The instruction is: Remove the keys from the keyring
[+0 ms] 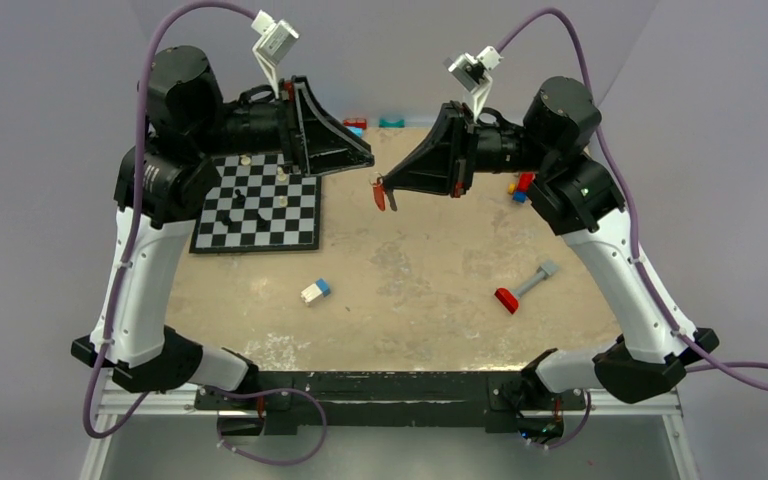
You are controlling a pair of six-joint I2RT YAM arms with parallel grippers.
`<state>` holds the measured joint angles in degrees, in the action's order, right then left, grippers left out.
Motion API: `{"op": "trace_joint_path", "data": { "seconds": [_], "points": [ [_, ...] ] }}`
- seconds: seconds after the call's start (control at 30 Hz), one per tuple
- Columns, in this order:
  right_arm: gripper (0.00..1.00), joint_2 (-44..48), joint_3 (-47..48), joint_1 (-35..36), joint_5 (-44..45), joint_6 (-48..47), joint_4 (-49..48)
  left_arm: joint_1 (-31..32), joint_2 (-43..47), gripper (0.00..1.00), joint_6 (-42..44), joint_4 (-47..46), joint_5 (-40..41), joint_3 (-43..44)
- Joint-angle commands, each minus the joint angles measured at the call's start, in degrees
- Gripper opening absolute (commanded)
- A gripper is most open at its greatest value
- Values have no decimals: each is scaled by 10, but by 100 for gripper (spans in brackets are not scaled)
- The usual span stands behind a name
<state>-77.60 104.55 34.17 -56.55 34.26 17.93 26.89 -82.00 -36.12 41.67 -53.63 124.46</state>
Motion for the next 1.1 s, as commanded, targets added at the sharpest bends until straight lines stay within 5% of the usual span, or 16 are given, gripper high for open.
{"op": "trace_joint_path", "data": {
  "seconds": [0.0,1.07],
  "points": [
    [0,10,13,-1,-13,-10,-5,-4,17,46,8,-8,-32,-13],
    [0,-12,17,-1,-21,-10,-22,11,10,26,40,29,-17,-29]
  ]
}}
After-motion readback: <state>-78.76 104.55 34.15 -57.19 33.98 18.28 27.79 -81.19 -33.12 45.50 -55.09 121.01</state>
